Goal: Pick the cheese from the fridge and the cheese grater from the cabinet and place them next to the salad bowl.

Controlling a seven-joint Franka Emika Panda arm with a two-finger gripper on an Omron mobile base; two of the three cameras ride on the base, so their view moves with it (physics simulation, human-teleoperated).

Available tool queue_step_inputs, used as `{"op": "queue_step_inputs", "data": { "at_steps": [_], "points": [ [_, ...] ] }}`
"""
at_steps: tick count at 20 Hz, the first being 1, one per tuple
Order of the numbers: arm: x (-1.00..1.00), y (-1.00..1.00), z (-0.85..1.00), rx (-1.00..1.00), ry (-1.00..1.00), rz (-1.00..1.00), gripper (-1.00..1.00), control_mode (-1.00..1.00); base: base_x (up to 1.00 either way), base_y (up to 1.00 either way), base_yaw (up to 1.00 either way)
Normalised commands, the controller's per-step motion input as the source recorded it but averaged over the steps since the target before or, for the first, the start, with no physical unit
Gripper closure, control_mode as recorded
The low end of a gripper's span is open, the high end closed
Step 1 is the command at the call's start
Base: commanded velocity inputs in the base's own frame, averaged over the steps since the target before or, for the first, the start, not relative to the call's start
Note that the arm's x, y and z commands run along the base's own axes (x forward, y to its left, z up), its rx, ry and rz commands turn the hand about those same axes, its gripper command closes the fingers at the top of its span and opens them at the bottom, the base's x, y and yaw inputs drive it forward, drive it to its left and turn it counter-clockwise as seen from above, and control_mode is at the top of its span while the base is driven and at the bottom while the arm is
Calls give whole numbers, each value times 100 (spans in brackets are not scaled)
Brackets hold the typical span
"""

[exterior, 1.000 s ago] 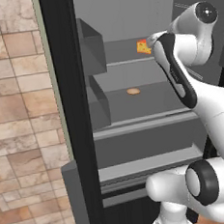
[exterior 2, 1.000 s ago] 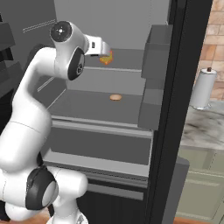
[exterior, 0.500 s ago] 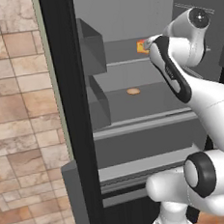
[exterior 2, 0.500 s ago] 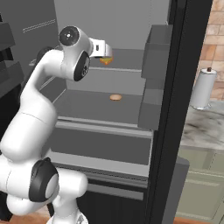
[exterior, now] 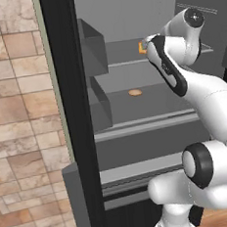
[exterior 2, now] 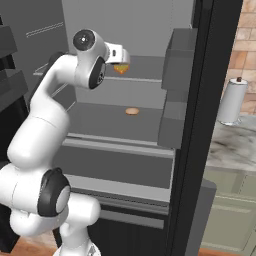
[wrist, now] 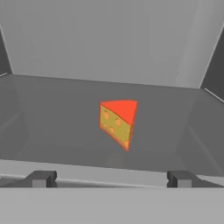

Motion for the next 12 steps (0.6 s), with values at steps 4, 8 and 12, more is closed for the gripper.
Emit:
{"op": "queue_step_inputs", "data": {
  "at_steps": [4, 8, 12],
  "points": [
    [23, -3, 1, 0, 7, 0, -100, -100, 0, 0, 0],
    [20, -7, 0, 0, 2, 0, -100, -100, 0, 0, 0],
    [23, -7, 0, 0, 1, 0, -100, -100, 0, 0, 0]
  ]
}}
